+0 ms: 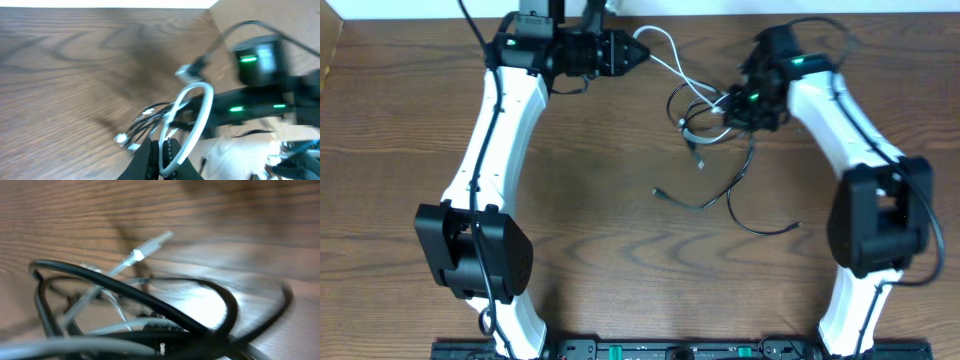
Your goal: Untangle cables
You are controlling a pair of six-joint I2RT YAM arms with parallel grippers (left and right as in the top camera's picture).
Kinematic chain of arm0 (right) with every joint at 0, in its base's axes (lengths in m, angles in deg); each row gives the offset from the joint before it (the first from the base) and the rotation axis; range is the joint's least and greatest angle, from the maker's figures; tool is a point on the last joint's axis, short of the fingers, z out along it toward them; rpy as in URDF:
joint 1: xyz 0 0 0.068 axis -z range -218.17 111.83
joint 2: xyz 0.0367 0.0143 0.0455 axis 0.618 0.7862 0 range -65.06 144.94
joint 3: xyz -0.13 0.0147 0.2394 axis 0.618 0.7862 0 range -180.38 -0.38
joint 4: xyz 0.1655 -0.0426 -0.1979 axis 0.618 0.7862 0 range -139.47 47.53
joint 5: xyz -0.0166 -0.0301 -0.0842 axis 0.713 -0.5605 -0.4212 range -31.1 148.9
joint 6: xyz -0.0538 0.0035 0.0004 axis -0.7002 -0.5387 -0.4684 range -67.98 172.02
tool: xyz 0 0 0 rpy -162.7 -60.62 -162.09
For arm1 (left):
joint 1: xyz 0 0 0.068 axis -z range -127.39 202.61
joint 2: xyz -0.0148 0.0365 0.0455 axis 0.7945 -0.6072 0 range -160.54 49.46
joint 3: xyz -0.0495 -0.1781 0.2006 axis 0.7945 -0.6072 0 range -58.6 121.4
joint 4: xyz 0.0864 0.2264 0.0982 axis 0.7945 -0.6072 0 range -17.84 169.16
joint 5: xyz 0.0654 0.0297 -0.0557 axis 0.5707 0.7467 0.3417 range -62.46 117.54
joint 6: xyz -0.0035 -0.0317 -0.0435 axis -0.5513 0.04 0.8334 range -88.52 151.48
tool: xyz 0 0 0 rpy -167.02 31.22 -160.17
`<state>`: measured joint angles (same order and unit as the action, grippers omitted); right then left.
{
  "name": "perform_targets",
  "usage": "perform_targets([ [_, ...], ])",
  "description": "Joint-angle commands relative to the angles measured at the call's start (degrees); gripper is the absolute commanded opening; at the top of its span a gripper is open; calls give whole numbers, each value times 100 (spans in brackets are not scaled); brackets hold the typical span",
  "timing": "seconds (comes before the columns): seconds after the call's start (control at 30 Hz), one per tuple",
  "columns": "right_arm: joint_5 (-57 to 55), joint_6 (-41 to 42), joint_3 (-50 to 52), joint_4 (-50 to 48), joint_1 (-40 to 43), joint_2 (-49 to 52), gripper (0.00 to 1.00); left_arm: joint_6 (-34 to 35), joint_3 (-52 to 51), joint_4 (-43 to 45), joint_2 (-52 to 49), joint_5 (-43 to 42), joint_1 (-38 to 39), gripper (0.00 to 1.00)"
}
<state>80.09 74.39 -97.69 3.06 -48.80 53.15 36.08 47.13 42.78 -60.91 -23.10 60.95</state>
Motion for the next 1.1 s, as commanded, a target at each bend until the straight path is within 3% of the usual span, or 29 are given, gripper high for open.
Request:
perform_targets([
  [0.0,256,-778,-7,264,122,-946,1,42,59,20,76,249,-168,10],
  [0.03,553,-946,-7,282,90,-1137,1,42,59,20,76,249,-168,17],
  [0.1,890,-1097,-7,256,15,-1355,1,42,57,15,74,247,-109,43],
  [0.2,933,-1117,-7,236,-90,-1563,1,42,57,-28,76,245,13,67],
  [0.33,997,-1233,-7,278,-111,-1582,1,31,57,-39,76,245,146,86],
  [0.43,1996,-1703,-7,179,-109,-1591,1,-190,57,-42,74,225,245,88],
  [0.67,3117,-1773,-227,-210,234,-1838,1,-415,57,-44,68,229,334,88],
  [0.87,3928,-1248,-1335,-221,1285,-2323,1,-415,57,-48,63,273,295,88],
  [1.07,3915,-1027,-1604,-83,1537,-2726,1,-518,-118,-55,-197,273,643,88],
])
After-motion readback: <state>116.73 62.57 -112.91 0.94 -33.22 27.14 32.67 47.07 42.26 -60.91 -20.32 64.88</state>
